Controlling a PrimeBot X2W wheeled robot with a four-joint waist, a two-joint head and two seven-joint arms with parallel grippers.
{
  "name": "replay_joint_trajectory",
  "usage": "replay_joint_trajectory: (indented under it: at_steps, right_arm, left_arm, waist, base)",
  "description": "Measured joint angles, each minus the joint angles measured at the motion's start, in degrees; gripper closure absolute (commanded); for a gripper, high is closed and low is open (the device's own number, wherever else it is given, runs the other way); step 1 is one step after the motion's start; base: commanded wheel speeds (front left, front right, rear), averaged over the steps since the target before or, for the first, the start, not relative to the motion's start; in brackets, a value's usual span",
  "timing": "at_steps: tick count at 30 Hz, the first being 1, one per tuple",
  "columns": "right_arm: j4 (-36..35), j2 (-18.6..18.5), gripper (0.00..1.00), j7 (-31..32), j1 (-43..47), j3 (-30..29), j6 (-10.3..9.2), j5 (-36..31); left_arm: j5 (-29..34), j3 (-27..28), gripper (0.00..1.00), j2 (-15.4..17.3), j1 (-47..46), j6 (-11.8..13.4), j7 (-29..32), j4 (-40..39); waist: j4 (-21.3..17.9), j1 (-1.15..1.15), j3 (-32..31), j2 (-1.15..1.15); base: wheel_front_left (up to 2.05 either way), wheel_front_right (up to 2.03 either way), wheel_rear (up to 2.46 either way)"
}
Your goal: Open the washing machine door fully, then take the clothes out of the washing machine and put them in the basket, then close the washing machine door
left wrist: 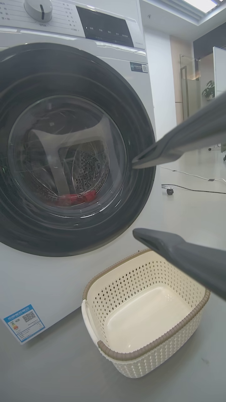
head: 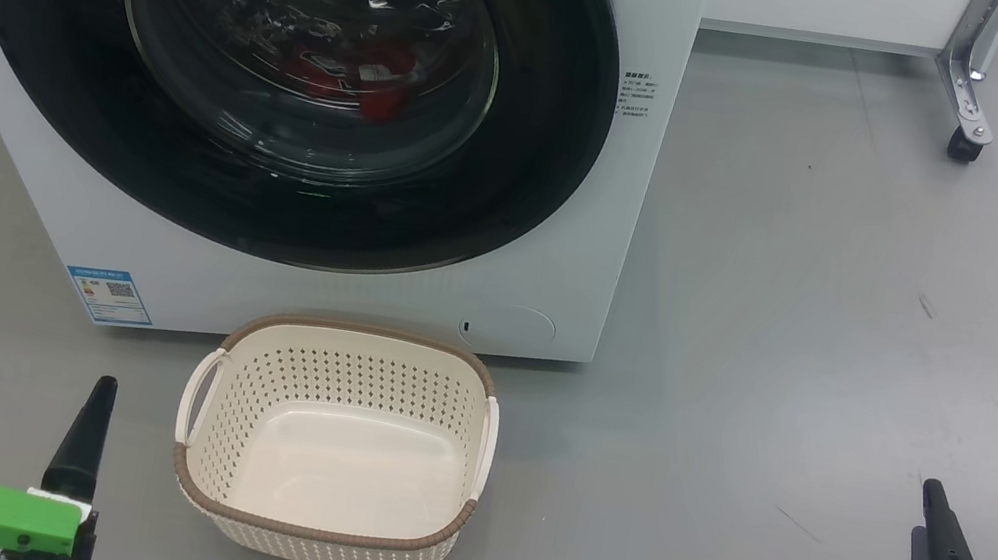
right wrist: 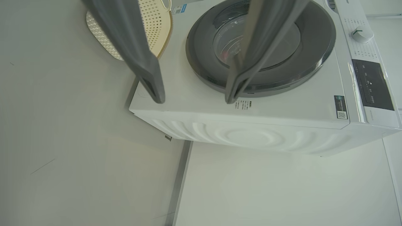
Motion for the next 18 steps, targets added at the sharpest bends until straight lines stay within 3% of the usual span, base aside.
replay_joint_trajectory:
  at_steps: [8, 18]
  right_arm:
    - [-0.1, -2.0, 0.00, -2.0, 0.0, 1.8, -0.04, -7.6]
    - [-0.5, -4.3, 0.00, -3.9, -0.5, 5.2, -1.66, -18.7]
  left_arm:
    - [7.8, -1.8, 0.00, 1.7, -0.2, 0.0, -1.7, -0.2]
    - [18.3, -2.9, 0.00, 2.3, -1.4, 1.8, -3.6, -2.0]
  waist:
    - [0.0, 0.00, 0.0, 0.00]
    - [0.1, 0.00, 0.0, 0.00]
  base:
    - [0.00, 0.00, 0.00]
    - [0.00, 0.00, 0.00]
